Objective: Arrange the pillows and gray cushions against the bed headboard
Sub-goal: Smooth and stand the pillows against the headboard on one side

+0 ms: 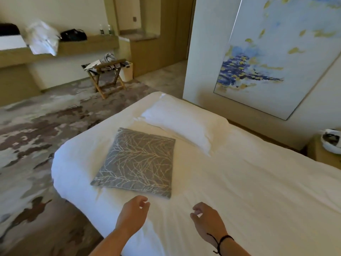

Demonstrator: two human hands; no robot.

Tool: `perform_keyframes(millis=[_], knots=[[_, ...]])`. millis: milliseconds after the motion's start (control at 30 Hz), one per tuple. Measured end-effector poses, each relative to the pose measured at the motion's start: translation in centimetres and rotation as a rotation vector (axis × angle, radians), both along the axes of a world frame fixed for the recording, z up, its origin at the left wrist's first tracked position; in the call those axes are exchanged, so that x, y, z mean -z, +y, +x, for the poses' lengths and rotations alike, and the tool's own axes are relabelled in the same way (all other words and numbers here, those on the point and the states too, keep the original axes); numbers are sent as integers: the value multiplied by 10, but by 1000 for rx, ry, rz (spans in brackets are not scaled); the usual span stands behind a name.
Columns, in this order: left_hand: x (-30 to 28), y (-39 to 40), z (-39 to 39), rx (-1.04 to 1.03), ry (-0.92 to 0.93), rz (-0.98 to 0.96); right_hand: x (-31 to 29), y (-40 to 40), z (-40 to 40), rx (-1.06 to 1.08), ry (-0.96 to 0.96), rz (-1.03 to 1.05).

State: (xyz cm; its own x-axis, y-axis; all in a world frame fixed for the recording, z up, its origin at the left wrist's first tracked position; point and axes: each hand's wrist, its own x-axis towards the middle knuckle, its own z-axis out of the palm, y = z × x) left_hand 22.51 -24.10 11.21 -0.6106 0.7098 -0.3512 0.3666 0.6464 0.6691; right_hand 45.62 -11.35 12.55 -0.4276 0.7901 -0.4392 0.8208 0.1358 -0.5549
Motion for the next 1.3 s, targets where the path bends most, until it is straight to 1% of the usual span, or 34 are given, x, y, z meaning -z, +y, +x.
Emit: perform_keyframes(millis=[100, 200, 300, 400, 533, 633, 767, 867, 1000, 1067, 1133, 1200, 1300], knots=[[6, 27, -16, 5, 2, -20, 15, 34, -22, 19, 6, 10], [15, 54, -30, 33, 3, -60, 43, 72, -41, 59, -14, -49], [18, 84, -54, 67, 64, -101, 67, 97, -60, 88, -45, -144], [18, 118, -80, 64, 119, -103, 74, 117, -71, 115, -57, -175], [23, 166, -104, 99, 163, -63, 74, 153, -79, 114, -86, -143], [41, 205, -123, 143, 180, -70, 84, 181, -84, 113, -118, -107], [86, 272, -150, 267, 253, -91, 116, 204, -90, 143, -198, -97], [136, 339, -179, 428, 402, -106, 147, 229, -103, 155, -269, -100], [203, 425, -220, 617, 553, -121, 191, 299, -135, 151, -327, -9], [236, 449, -236, 627, 586, -116, 216, 348, -157, 131, -346, 83], [269, 458, -247, 597, 657, -87, 238, 400, -181, 132, -355, 187], [296, 460, -249, 554, 705, -25, 257, 448, -203, 172, -369, 297], [319, 466, -244, 522, 700, 88, 282, 501, -221, 280, -394, 402]])
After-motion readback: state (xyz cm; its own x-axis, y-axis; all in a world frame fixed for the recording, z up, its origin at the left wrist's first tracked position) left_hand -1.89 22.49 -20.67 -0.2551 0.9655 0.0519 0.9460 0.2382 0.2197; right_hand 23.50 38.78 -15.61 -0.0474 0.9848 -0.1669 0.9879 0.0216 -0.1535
